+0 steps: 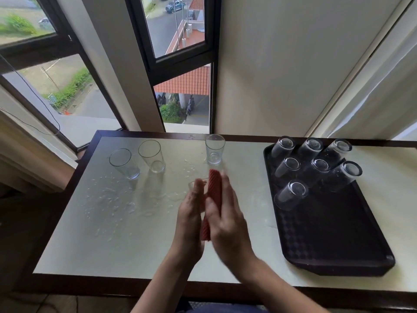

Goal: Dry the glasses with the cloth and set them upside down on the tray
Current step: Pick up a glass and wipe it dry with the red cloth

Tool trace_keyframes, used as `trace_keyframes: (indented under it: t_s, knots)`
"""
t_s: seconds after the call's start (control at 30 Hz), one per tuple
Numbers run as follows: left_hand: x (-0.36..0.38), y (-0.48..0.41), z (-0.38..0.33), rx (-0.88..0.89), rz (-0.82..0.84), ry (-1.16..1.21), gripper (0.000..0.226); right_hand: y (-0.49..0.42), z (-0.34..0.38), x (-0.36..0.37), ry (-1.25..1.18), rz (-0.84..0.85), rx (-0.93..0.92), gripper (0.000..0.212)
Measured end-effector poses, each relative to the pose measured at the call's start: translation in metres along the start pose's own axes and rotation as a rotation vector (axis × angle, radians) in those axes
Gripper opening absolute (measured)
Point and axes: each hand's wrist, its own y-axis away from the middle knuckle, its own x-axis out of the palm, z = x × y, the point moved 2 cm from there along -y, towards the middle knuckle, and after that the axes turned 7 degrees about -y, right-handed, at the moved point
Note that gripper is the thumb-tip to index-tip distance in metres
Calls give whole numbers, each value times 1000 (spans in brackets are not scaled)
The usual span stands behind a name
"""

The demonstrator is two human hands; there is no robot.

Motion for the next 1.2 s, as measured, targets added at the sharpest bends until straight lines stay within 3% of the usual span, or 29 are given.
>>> trace_keyframes:
  t_s: [0.1,0.2,0.3,0.5,0.6,0.73,0.87,0.97,1.1,1.2]
  knots:
    - [-7,-5,4,25,-86,14,97,21,-9,6,135,31,-90,70]
    - [-4,0,8,12,-63,16,56,-2,-20,-5,-139,34,55,61]
    - [4,6,8,-45,-34,-25,48,-30,-18,-15,-330,1,228,44]
    - [-4,-4,2,56,-89,-22,79,17,-10,3,55,-11,-98,65]
    - [-7,-4,4,7,-99,63,75,12,-13,1,88,0,-156,65]
    - [2,1,9,-25,-107,15,58,-22,-19,-7,-251,-4,110,60]
    - [-1,0,13,30,-139,10,79,-3,-13,0,-118,20,13,59]
    - [-8,0,10,22,-133,-18,81,12,-23,6,-114,44,10,59]
    - [-8,2,14,-45,-153,8,39,-7,-33,-1,-519,-5,309,34]
    - [-3,2,17,-30,-122,-99,50,-9,-31,-3,-679,-64,467,28]
